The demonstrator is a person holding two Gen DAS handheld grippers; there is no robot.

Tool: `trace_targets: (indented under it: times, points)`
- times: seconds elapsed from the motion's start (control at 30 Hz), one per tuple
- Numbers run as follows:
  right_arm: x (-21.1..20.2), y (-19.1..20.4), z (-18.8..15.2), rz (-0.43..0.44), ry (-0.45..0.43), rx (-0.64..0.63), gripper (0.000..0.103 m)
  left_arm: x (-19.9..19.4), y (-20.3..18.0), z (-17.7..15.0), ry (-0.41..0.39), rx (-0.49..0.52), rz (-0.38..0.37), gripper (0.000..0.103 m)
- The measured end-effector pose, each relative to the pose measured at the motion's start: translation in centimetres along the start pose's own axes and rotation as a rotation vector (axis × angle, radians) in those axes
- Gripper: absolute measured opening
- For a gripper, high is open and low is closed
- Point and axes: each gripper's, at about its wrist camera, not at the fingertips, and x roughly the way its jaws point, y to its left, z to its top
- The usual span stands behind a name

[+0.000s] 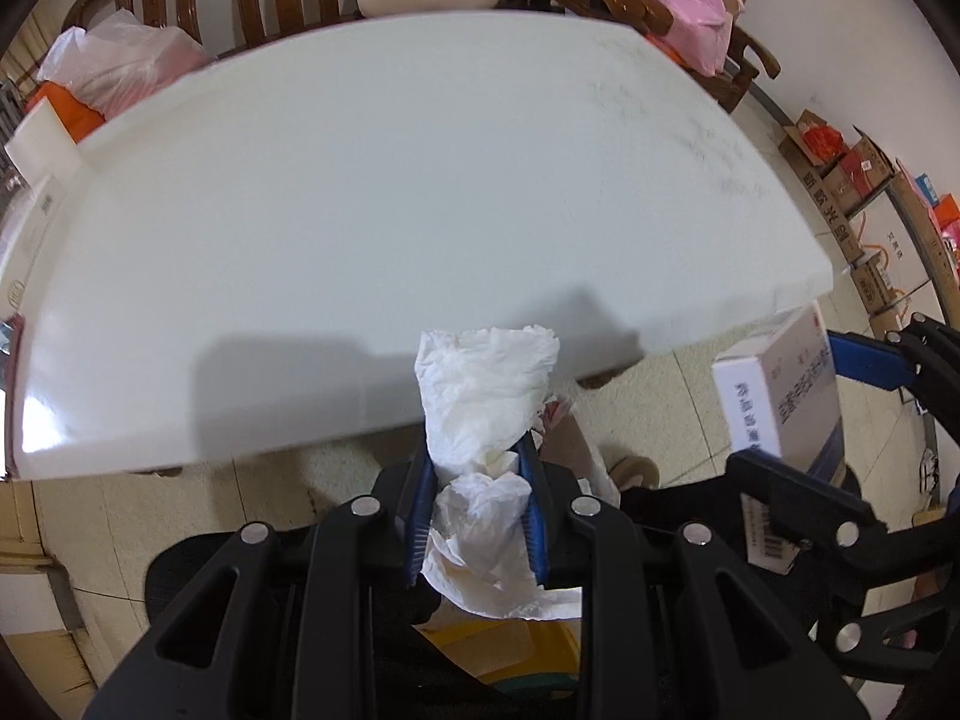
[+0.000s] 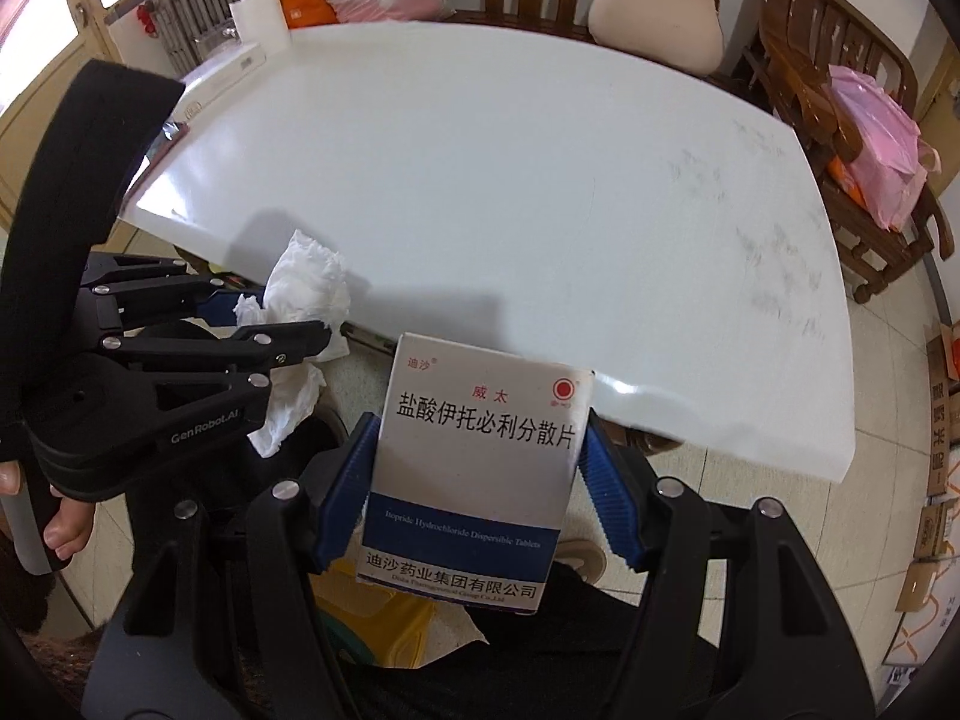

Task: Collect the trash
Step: 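Carry the tissue and medicine box down over the white plastic bag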

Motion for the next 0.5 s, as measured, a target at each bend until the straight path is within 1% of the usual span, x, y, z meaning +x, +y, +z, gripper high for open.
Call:
trace_targets:
  times: [0.07, 0.23, 0.33, 0.5]
  points:
    - [0.6, 0.2, -0.8, 0.005, 0.01, 0.005, 0.065, 0.9, -0.2, -1.0, 0.013, 0.001, -0.016, 0.025]
    - [2.8, 1.1, -2.9, -0.009, 0.022, 0.0, 0.065, 3.1, -0.3, -3.5, 0.012, 0.005, -0.044, 0.025]
    - [4.4, 1.5, -4.1, -0.002, 0.031, 0.003, 0.065, 5.3, -0.5, -4.9, 0.052, -0.006, -0.064, 0.025]
    - [6.8, 1.9, -5.6, -0.037, 0.044, -0.003, 0.065, 7.5, -0.3, -6.0, 0.061, -0.003, -0.064, 0.025]
